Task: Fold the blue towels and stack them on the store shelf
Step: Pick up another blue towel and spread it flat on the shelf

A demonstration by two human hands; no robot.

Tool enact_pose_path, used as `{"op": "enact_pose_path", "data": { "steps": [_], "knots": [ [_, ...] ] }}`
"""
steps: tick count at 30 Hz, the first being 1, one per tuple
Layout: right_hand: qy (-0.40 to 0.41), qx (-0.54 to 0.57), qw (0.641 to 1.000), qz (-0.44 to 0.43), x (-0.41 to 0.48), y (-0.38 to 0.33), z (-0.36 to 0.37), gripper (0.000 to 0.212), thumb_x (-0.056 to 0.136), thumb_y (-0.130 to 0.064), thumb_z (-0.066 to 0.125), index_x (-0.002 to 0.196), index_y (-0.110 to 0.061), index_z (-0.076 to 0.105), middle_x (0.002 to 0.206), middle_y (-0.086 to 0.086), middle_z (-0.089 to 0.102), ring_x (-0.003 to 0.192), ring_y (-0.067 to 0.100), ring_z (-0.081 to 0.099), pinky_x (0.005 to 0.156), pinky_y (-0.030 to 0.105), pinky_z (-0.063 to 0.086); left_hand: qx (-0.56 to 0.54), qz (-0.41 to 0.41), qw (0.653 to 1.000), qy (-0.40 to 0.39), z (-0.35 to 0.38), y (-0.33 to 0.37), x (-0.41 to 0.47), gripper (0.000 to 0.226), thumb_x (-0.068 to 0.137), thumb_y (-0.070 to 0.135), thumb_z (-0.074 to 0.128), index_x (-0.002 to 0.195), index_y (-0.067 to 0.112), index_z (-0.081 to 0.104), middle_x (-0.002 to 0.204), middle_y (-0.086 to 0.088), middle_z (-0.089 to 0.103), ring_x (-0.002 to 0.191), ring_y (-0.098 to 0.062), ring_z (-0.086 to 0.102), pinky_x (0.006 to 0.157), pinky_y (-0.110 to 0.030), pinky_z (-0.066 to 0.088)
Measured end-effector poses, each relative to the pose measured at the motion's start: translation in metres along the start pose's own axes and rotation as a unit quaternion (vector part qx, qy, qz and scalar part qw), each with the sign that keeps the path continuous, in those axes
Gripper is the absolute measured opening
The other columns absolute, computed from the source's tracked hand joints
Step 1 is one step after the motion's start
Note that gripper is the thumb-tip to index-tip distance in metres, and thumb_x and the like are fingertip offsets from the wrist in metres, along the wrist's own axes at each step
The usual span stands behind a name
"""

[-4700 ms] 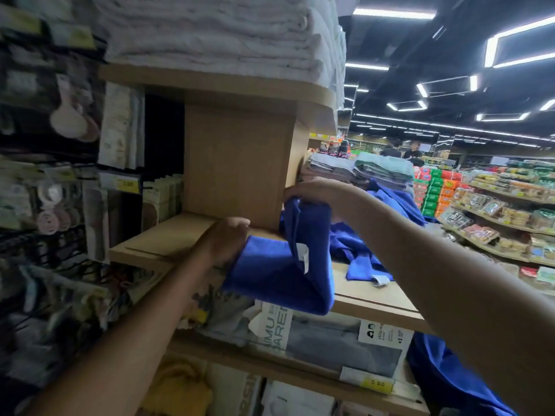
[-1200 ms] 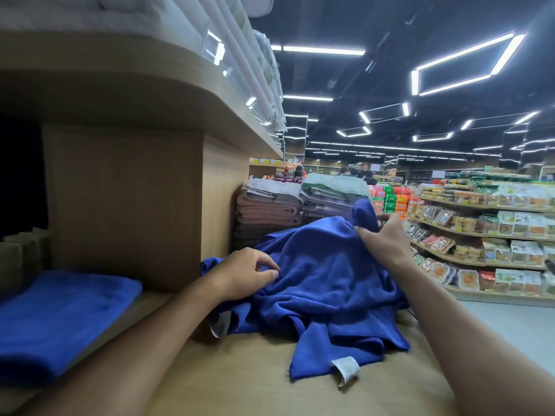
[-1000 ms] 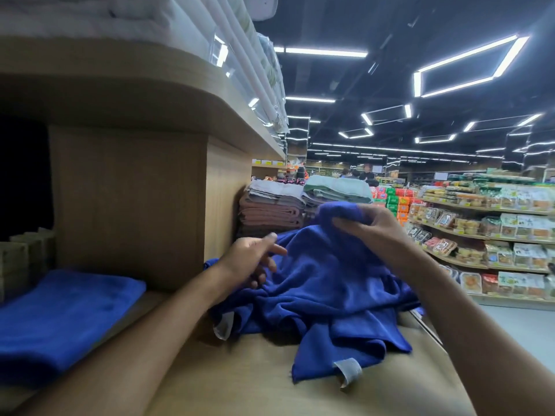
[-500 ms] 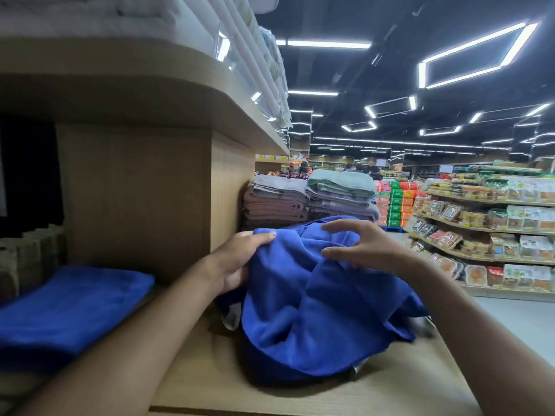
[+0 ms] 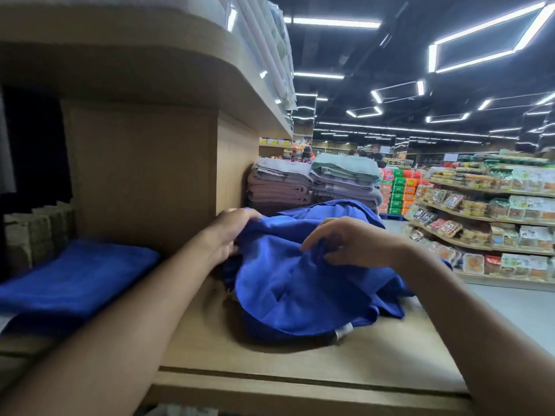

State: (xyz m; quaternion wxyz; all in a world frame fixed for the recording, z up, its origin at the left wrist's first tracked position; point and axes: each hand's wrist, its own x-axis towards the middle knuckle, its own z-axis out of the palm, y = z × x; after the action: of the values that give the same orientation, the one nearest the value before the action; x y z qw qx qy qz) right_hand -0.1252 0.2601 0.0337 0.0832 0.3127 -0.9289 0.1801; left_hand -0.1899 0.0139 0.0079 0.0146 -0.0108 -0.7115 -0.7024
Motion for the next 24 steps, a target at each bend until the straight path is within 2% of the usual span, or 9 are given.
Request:
{"op": "enact_pose_path", "data": {
  "steps": [2,4,8,10,12,15,18,21,24],
  "knots": [
    [0.082,-0.006,0.997,0.001,0.004,0.001,0.003,0.006,0.087,-0.016,0.078,0.083,-0.021,0.079,0.078,0.002,0.065,0.071,0.017,0.06,0.072,0.04,0.051,0.039,-0.008,0.999,-0.004,0.0,-0.003,0.002,0.023,0.079,0.037,0.073,0.095,0.021,0.069,0.091,-0.003,0.073,0.079,-0.02,0.067,0.072,-0.032,0.052],
    [0.15,0.029,0.988,0.015,0.007,0.002,0.003,0.046,0.092,-0.032,0.073,0.054,-0.017,0.052,0.055,-0.003,0.04,0.052,0.01,0.034,0.051,0.032,0.032,0.051,-0.013,0.999,-0.008,0.0,-0.005,0.001,0.031,0.077,0.04,0.076,0.099,0.019,0.069,0.101,-0.007,0.075,0.09,-0.025,0.069,0.079,-0.037,0.054],
    [0.232,0.136,0.961,0.062,0.011,0.008,0.0,0.043,0.102,-0.027,0.056,0.069,0.0,0.053,0.059,0.0,0.04,0.054,0.011,0.034,0.052,0.035,0.026,0.039,-0.04,0.998,-0.038,-0.002,-0.005,-0.001,0.033,0.07,0.037,0.073,0.097,0.017,0.067,0.099,-0.015,0.07,0.093,-0.03,0.062,0.081,-0.042,0.044],
    [0.218,0.089,0.97,0.065,0.012,0.01,0.002,0.021,0.097,-0.011,0.054,0.084,-0.001,0.066,0.074,0.003,0.061,0.067,0.016,0.051,0.066,0.042,0.041,0.034,-0.038,0.999,-0.019,-0.002,-0.004,0.0,0.016,0.076,0.024,0.066,0.09,0.016,0.065,0.085,-0.013,0.064,0.08,-0.027,0.059,0.073,-0.037,0.046],
    [0.196,0.055,0.977,0.066,0.012,0.006,0.004,0.026,0.086,0.005,0.052,0.087,-0.009,0.073,0.089,0.002,0.068,0.083,0.018,0.06,0.08,0.037,0.044,0.026,-0.04,0.999,-0.01,-0.002,-0.004,-0.001,0.014,0.075,0.006,0.055,0.085,0.012,0.063,0.071,-0.01,0.059,0.062,-0.024,0.056,0.06,-0.028,0.047],
    [0.122,0.177,0.976,0.043,0.01,-0.003,0.007,0.019,0.075,0.016,0.04,0.077,0.005,0.055,0.073,0.011,0.047,0.071,0.022,0.042,0.063,0.042,0.033,-0.026,-0.076,0.996,-0.038,-0.005,-0.001,0.0,0.033,0.071,0.001,0.044,0.093,0.012,0.066,0.083,-0.007,0.065,0.057,-0.02,0.057,0.05,-0.019,0.046],
    [0.026,0.259,0.965,0.044,0.003,-0.01,0.002,0.012,0.068,-0.009,0.049,0.076,-0.003,0.056,0.075,0.009,0.043,0.068,0.02,0.038,0.055,0.034,0.027,-0.107,-0.117,0.984,-0.083,-0.008,0.004,-0.003,0.009,0.08,0.013,0.053,0.084,0.014,0.062,0.072,-0.005,0.065,0.05,-0.02,0.061,0.045,-0.02,0.049],
    [-0.046,0.244,0.964,0.098,-0.005,-0.011,-0.002,0.036,0.061,-0.044,0.072,0.085,-0.016,0.069,0.081,-0.004,0.063,0.075,0.014,0.058,0.068,0.031,0.041,-0.101,-0.124,0.981,-0.109,-0.009,0.001,0.0,0.016,0.087,0.026,0.065,0.077,0.013,0.066,0.065,-0.006,0.068,0.05,-0.02,0.065,0.048,-0.022,0.054],
    [-0.054,0.232,0.97,0.053,-0.005,-0.007,-0.002,0.032,0.075,-0.045,0.077,0.071,-0.016,0.065,0.069,-0.005,0.054,0.066,0.009,0.051,0.059,0.03,0.038,-0.086,-0.117,0.981,-0.13,-0.009,-0.001,-0.001,0.01,0.08,0.013,0.059,0.085,0.013,0.067,0.078,-0.009,0.068,0.063,-0.025,0.066,0.061,-0.028,0.057]
  ]
}}
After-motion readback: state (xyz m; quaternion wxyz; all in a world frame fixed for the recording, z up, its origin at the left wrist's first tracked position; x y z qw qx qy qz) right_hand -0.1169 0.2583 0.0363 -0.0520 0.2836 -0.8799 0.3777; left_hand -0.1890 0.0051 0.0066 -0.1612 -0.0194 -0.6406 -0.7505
